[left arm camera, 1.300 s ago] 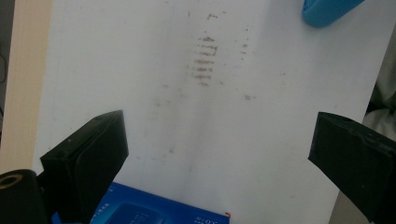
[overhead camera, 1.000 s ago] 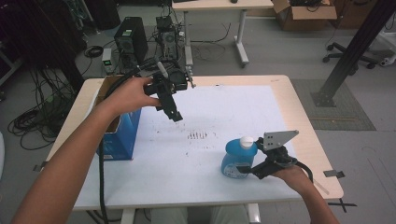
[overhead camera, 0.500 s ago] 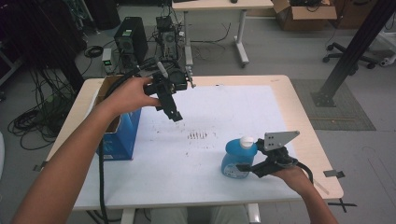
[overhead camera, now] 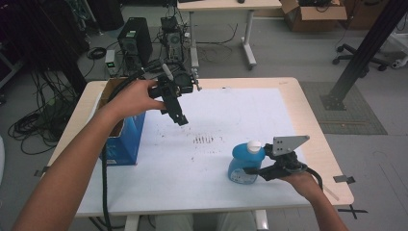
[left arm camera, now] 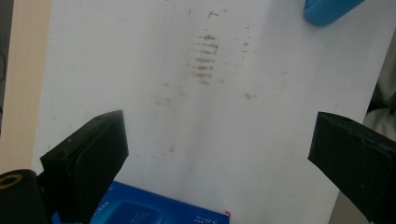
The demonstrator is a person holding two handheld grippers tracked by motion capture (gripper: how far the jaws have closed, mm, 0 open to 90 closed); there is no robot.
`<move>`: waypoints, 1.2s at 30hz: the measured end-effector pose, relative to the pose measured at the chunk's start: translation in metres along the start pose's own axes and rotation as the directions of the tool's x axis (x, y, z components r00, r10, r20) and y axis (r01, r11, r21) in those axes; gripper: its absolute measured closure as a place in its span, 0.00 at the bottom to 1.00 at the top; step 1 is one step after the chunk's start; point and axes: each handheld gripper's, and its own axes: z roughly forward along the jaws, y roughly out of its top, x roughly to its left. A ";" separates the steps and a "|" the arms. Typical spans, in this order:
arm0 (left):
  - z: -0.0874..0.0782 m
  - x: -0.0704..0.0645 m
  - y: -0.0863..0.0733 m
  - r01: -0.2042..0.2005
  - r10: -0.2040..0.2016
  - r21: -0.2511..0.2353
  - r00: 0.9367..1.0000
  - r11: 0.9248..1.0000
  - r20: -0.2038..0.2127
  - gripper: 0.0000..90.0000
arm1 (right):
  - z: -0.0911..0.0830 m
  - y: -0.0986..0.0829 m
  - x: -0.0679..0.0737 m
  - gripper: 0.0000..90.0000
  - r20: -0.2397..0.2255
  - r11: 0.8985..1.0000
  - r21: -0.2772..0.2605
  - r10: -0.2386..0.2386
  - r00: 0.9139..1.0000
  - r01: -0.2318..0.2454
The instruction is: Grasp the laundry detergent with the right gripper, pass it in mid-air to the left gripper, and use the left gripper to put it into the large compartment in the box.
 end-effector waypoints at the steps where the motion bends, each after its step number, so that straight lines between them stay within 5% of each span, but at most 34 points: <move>1: 0.000 0.000 0.000 -0.002 0.002 0.002 1.000 1.000 -0.001 0.05 | 0.000 0.000 0.000 0.48 0.002 1.000 -0.002 -0.002 1.000 0.002; 12: -0.004 -0.003 -0.001 0.001 -0.001 -0.008 1.000 1.000 -0.007 0.06 | -0.005 0.005 0.007 0.50 0.013 0.999 -0.021 -0.029 0.999 0.029; 36: -0.031 -0.036 0.009 -0.054 0.054 -0.038 0.999 0.998 -0.002 0.06 | -0.026 0.063 0.010 0.50 -0.012 0.999 -0.004 -0.054 0.998 0.054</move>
